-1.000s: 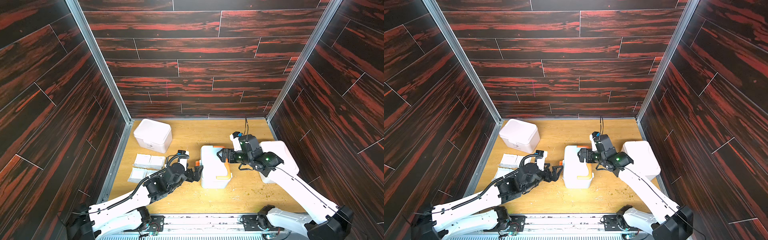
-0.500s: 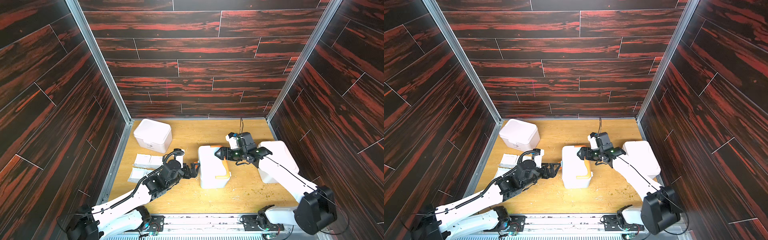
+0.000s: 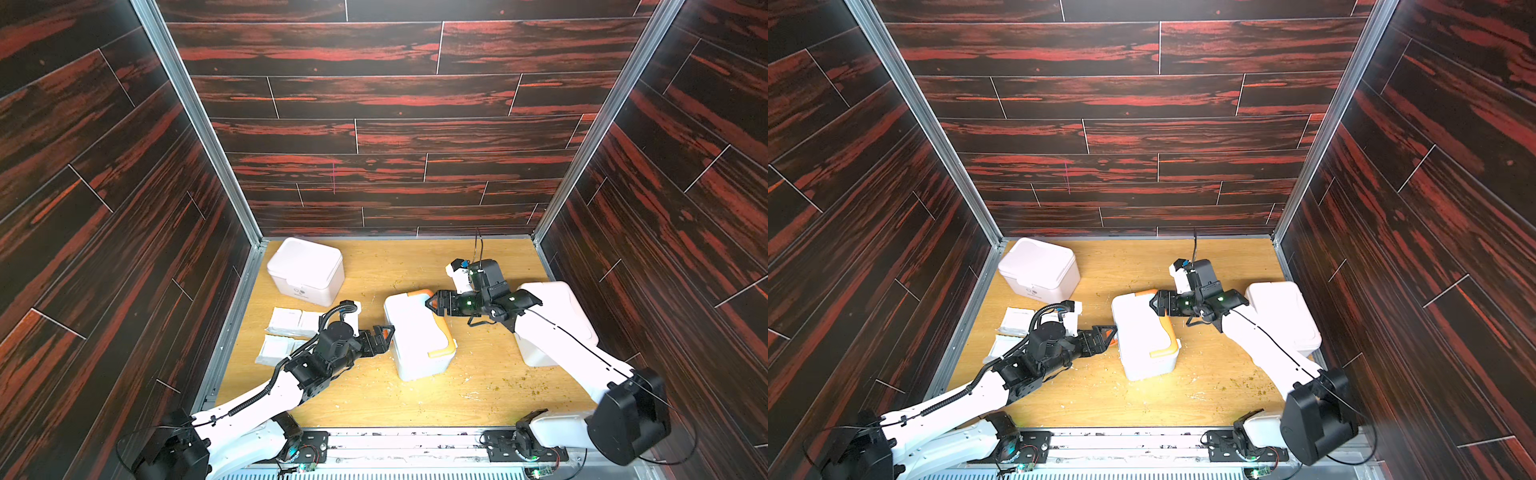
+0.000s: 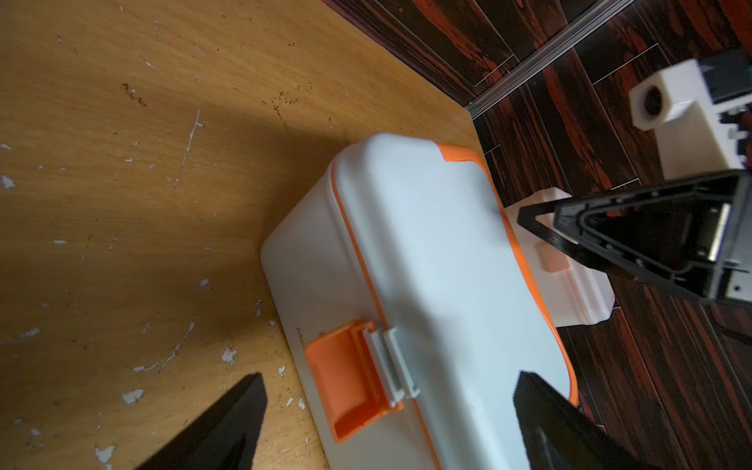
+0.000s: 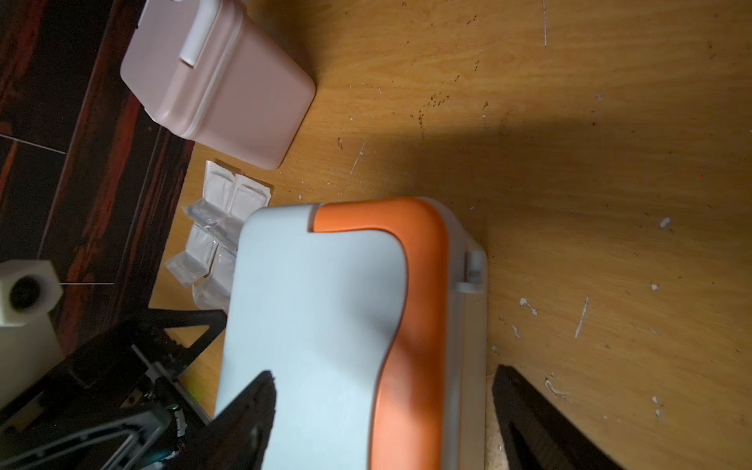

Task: Open first aid kits and take out gauze
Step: Adjust the first aid kit at the center of the board, then fasten the fastener of the first aid kit.

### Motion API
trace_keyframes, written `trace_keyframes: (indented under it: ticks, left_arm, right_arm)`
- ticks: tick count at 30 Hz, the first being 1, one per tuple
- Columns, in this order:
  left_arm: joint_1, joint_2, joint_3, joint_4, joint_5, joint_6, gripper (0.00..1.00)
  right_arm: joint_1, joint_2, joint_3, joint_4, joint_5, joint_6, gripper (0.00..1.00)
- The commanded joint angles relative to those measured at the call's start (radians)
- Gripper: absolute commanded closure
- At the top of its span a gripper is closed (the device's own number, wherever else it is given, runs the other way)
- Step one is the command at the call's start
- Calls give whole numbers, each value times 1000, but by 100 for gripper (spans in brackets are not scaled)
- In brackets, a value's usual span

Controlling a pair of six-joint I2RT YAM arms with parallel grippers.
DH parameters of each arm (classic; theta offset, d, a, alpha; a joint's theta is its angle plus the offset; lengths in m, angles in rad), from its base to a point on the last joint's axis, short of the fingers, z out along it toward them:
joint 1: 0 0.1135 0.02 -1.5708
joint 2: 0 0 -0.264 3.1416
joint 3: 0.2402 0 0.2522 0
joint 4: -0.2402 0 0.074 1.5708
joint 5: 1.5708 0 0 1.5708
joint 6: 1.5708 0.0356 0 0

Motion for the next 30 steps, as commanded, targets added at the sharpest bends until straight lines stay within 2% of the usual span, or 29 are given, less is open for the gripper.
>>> trace_keyframes:
  ticks: [1,4,8,10,13,19,24,30]
  left_arm:
    - [27,1,-36,102,63,-58,0]
    - [59,29,-73,196,122,-108,0]
    - [90,79,-111,327,195,-179,0]
    - [97,114,-113,375,232,-200,0]
    - [101,181,-118,468,275,-236,0]
    - [101,329,-119,694,369,-330,0]
    - [99,409,-145,892,391,-417,0]
    - [99,424,-162,968,388,-457,0]
  right_arm:
    - [86,-51,41,-78,134,-58,16]
    - [140,-49,64,-113,189,-66,25]
    - [201,-7,104,-177,239,-83,41]
    - [226,17,116,-197,242,-92,47]
    - [255,49,128,-214,241,-92,61]
    - [262,82,92,-221,228,-69,78]
    - [265,89,73,-213,213,-54,79]
    - [265,91,71,-209,209,-49,79]
